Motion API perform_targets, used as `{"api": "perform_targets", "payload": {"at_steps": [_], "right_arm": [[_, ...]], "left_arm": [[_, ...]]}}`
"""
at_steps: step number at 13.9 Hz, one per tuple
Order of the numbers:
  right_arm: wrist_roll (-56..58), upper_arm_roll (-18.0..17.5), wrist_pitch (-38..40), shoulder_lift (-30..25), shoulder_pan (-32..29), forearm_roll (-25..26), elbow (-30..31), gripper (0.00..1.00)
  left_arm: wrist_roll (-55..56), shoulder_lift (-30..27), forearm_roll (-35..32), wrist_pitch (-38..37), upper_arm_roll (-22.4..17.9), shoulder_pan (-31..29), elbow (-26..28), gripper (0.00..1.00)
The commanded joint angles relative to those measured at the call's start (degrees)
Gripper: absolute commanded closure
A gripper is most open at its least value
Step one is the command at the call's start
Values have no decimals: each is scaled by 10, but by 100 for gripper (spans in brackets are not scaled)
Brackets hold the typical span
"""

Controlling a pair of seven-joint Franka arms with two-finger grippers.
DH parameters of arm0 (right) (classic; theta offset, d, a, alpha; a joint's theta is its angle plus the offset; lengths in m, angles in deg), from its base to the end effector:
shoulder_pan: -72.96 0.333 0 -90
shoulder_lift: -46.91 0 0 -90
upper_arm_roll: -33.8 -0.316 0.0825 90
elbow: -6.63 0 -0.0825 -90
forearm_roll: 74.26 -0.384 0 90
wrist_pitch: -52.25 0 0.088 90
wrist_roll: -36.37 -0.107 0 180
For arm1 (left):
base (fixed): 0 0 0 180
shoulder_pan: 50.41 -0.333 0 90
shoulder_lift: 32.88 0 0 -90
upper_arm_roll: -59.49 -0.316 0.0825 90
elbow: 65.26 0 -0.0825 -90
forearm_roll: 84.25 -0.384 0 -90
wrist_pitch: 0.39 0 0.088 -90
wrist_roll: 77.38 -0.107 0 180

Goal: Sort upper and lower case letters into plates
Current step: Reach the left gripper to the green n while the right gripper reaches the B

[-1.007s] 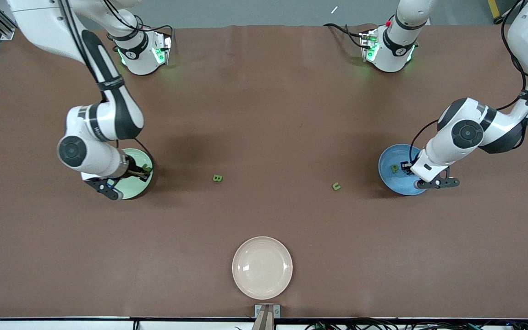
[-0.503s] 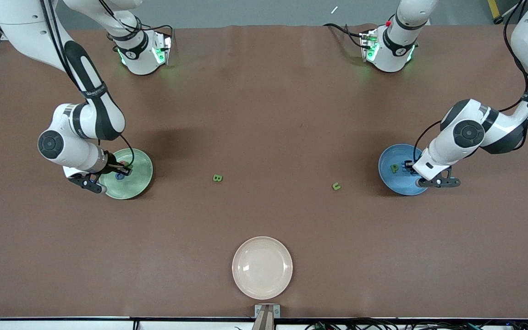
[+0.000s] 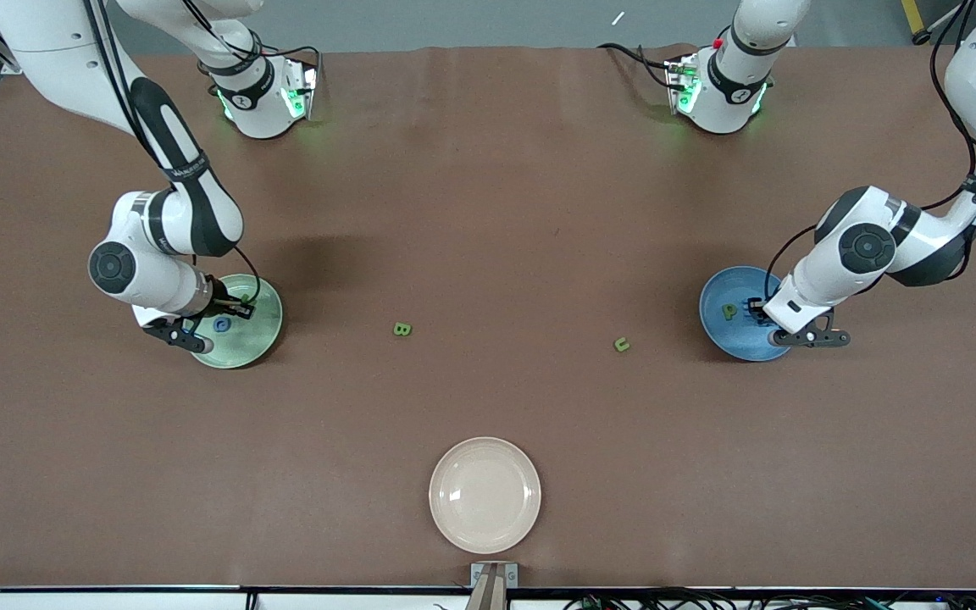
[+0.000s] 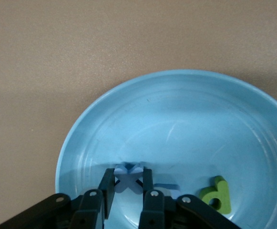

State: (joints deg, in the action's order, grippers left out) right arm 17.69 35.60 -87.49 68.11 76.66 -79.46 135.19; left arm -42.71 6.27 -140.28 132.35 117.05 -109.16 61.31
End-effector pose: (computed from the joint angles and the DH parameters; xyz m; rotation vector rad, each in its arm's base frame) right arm 0.5237 0.0170 0.1870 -3.0678 0.5680 0.2795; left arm 0.5287 0.0025 0.1895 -3.0513 0.0854 0.0515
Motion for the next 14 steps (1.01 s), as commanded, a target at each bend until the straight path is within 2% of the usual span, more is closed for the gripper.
{"api": "perform_targets", "payload": {"at_steps": [1,3,5,8,10,12,14], "right_arm": [[3,0,0,-7,2,5,14,81],[2,0,3,-8,2,5,13,1],[3,0,26,-10,2,5,4,0],[-7,-5,95,-18,3,4,-39,0],[-57,-6,119,-21,35,-4,-60,0],[-157,-7,115,-17,90,-4,-76,0],[-205,-7,112,-13,140,-6,-103,0]], "left_arm": [[-4,-7,-10,-9,14,-3,-2,2],[0,-7,4,-40,47,-3,-16,1],[3,-7,44,-81,83,6,-40,1],[36,-7,100,-101,89,70,-79,1],[106,-3,114,-102,85,127,-102,1],[200,3,127,-101,58,206,-133,1],[273,10,130,-99,-5,303,-163,1]]}}
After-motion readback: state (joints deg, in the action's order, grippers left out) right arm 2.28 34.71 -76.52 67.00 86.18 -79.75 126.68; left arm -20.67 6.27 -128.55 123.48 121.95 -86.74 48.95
